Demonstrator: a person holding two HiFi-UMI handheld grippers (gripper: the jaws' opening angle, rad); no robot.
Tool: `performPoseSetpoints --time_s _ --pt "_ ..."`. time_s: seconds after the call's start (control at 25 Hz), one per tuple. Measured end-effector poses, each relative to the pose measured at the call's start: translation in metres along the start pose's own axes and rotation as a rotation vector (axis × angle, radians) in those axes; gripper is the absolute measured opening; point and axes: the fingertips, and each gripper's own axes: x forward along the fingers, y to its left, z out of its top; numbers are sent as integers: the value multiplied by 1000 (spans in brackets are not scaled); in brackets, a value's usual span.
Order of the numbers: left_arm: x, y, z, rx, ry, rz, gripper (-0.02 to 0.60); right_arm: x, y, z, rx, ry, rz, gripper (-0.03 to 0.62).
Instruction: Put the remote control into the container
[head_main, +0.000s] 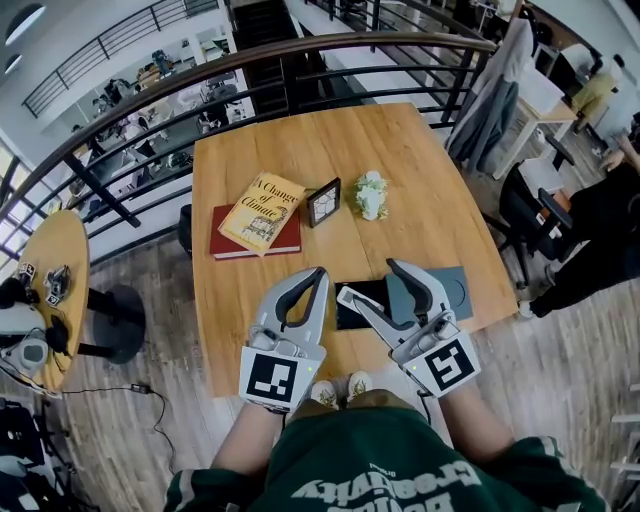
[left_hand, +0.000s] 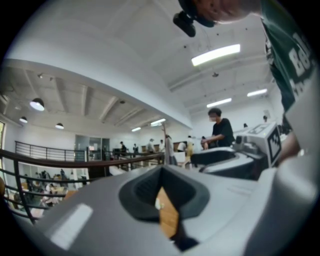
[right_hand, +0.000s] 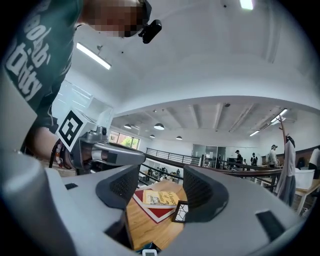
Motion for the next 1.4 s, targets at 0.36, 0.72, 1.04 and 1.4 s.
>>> performPoseSetpoints --time_s 0.36,0.72,1.04,1.4 --pt "-1 -2 1 2 1 12 0 -4 -6 3 -4 -19 -8 220" --pt "-9 -6 6 18 -30 26 0 -5 -9 -2 5 -16 -25 141" --pt "-7 -4 2 9 -28 33 0 -6 -13 -4 -10 -2 -66 20" --pt "-7 -6 3 27 -27 33 0 -6 -11 1 -14 -19 -62 18"
